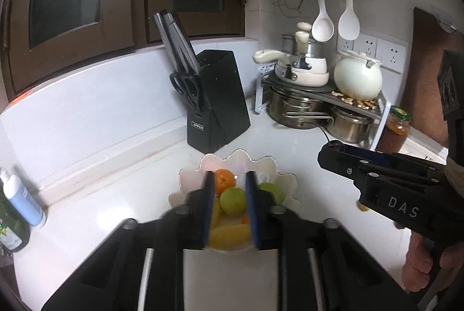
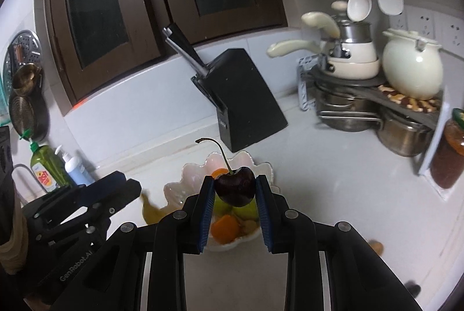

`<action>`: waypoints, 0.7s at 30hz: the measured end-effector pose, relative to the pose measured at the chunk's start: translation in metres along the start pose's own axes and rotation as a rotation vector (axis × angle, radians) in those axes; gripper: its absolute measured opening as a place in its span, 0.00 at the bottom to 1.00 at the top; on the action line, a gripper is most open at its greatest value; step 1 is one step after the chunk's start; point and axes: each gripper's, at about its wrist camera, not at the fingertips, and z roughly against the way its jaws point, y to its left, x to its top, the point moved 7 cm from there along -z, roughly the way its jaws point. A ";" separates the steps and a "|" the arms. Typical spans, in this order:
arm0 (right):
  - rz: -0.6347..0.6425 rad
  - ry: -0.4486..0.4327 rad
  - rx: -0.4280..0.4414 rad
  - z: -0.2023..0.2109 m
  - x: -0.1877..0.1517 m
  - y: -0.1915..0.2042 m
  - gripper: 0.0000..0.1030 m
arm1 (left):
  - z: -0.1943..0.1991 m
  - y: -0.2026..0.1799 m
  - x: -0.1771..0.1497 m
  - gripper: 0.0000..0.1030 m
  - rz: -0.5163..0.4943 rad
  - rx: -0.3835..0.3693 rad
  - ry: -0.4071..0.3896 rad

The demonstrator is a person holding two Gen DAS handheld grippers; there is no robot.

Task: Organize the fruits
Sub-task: 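Open both tools to drop the banana and cherries into the bowl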

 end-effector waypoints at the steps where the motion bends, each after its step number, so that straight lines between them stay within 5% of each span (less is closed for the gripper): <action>1: -0.001 0.010 -0.001 -0.005 0.000 -0.001 0.29 | -0.011 0.002 -0.001 0.06 -0.005 0.008 0.009; 11: 0.033 0.063 -0.028 -0.046 -0.001 -0.002 0.29 | -0.043 0.021 -0.006 0.08 -0.005 0.044 0.071; 21: 0.084 0.107 -0.027 -0.077 0.002 0.006 0.29 | -0.049 0.047 -0.016 0.34 -0.026 0.147 0.107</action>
